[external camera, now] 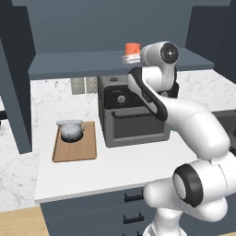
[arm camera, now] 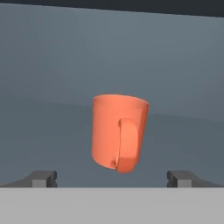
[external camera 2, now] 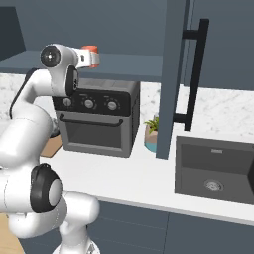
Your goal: Pick the kettle from the counter and place it on the tray. Then pick the mug from the cabinet and place it on the tray. Then close the cabinet doors.
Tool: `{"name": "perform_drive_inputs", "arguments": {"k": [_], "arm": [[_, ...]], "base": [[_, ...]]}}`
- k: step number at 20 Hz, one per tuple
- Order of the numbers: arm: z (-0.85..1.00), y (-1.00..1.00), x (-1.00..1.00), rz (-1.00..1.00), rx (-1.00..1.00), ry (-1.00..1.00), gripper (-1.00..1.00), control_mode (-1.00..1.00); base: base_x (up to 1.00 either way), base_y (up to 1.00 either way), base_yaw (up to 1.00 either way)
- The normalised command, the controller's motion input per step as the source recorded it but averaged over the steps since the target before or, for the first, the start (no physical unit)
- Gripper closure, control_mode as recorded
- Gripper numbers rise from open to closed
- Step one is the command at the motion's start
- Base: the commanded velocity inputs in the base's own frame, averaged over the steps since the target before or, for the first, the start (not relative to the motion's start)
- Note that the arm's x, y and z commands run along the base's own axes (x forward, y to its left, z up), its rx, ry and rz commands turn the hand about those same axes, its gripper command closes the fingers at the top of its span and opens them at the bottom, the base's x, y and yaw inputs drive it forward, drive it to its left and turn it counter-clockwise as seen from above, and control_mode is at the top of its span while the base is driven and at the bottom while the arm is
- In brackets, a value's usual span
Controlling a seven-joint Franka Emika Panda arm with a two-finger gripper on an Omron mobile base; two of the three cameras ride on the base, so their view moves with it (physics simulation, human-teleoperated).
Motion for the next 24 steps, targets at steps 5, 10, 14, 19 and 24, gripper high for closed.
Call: {"name": "perform_drive_inputs", "arguments": {"k": [5, 10, 14, 19, 24], "arm": [[0.04, 0.0, 0.18, 0.0, 0.03, -0.02, -1.0, -1.0], [0.0, 0.0, 0.2, 0.0, 0.05, -0.02, -1.0, -1.0], [0.0, 0.0, 0.17, 0.0, 0.03, 0.0, -1.0, -1.0], [0.0, -0.02, 0.02, 0.0, 0.01, 0.0, -1.0, -1.0], [0.0, -0.01, 0.0, 0.0, 0.0, 0.0, -1.0, -1.0]], "base": [[0.0, 0.0, 0.0], [0.0, 0.0, 0.0], [0.0, 0.0, 0.0], [0.0, 0.0, 0.0], [0.0, 0.0, 0.0]]}}
